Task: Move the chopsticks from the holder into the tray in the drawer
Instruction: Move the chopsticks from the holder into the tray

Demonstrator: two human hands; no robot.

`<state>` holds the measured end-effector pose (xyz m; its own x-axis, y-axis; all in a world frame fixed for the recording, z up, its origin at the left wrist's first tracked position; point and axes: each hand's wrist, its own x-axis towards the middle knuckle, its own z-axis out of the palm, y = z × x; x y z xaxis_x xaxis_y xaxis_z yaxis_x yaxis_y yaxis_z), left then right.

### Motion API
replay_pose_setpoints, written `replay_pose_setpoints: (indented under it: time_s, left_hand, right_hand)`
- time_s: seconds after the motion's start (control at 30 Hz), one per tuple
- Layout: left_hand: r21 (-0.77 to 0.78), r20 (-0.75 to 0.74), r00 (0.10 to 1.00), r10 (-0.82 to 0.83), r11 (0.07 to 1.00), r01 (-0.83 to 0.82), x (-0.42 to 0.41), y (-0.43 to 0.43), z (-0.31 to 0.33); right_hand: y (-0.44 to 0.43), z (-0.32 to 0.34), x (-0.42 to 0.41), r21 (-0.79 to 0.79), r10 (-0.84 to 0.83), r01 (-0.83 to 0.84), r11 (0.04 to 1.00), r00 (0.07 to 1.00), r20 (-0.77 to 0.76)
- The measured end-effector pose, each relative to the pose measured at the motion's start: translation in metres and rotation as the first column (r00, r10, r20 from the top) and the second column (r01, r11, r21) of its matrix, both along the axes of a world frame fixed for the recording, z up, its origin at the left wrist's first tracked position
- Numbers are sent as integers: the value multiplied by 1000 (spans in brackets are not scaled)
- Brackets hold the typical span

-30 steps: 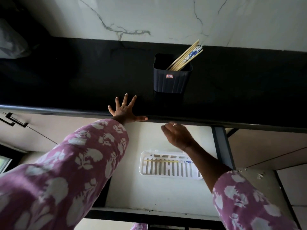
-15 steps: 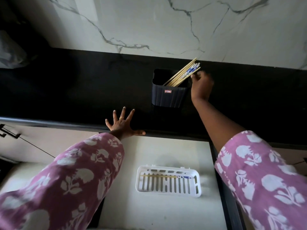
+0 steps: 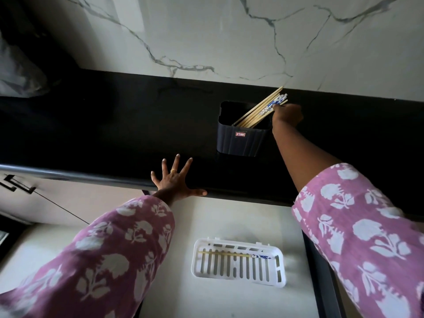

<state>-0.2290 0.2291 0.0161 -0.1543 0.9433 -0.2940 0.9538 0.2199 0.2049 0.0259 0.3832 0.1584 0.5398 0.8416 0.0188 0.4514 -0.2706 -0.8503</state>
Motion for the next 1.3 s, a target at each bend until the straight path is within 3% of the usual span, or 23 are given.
replay_pose_setpoints:
  time_s: [0.13,0.43,0.67,0.83,0.93,1.1,1.2,1.3]
  left_hand:
    - [-3,-5,1000,-2,1000,2,-1,0,0]
    - [-29,3,1000,-8,1000,8,-2,-2,4]
    - [-38,3,1000,-20,999,20,-1,-2,7]
    - [-41,11,1000,-20,999,21,1,-5,13]
    - [-43,20,1000,-22,999,23,1,-6,16]
    - [-36,9,1000,-27,999,27,2,-7,17]
    - [-29,7,999,-32,999,32,1,-7,15]
    - [-18,9,999,-31,999,31,1,-7,12]
  right_hand:
    - [-7,6,-2,18,-97,99,995,992,-74]
    - [-36,35,14,193,-162,145,971,984,75]
    - [-65,72,32,471,-136,159,868,987,-84]
    - [-87,87,39,599,107,119,791,939,-328]
    - [-107,90,34,615,296,-6,789,880,-371]
    - [-146,78,15,536,571,-412,737,804,-167]
    - [-168,55,-2,360,666,-628,690,745,23]
    - [-193,18,-21,117,749,-786,607,615,247]
